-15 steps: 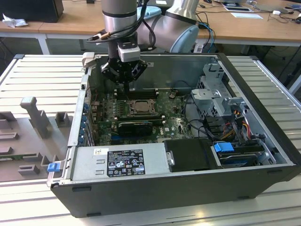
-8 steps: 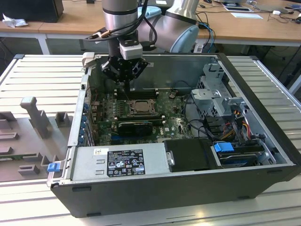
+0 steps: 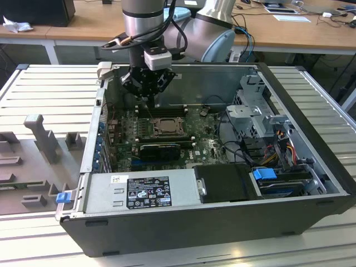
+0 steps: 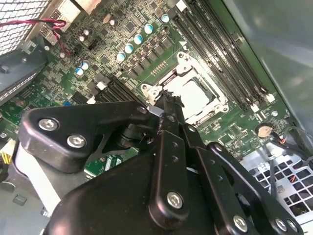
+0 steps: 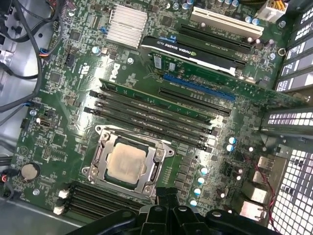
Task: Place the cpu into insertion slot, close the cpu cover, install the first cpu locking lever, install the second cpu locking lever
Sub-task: 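Install the first cpu locking lever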
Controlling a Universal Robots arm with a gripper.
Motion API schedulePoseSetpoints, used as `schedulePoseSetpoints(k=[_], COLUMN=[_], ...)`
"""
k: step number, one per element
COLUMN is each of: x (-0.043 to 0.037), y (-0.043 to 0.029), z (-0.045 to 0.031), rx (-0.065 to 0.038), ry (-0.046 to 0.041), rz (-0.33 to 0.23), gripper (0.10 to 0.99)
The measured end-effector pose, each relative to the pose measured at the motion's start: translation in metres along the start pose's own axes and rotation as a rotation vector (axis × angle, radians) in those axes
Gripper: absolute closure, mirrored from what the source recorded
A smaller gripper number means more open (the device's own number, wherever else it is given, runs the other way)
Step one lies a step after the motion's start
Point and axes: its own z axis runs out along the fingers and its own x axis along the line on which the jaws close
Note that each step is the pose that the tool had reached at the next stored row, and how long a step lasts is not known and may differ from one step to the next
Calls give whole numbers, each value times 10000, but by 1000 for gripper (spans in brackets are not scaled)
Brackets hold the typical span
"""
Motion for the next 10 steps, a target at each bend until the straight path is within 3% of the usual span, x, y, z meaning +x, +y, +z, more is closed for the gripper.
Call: schedulePoseSetpoints(k=[4,6,7,10], x=[5,8,11,16], y=[2,4,6,12], z=[-1,-81,-179,-206], rx=[3,2,2,7], ry=[1,1,2,11], rz=[-69,-69,-69,-279], gripper=[980,980,980,980])
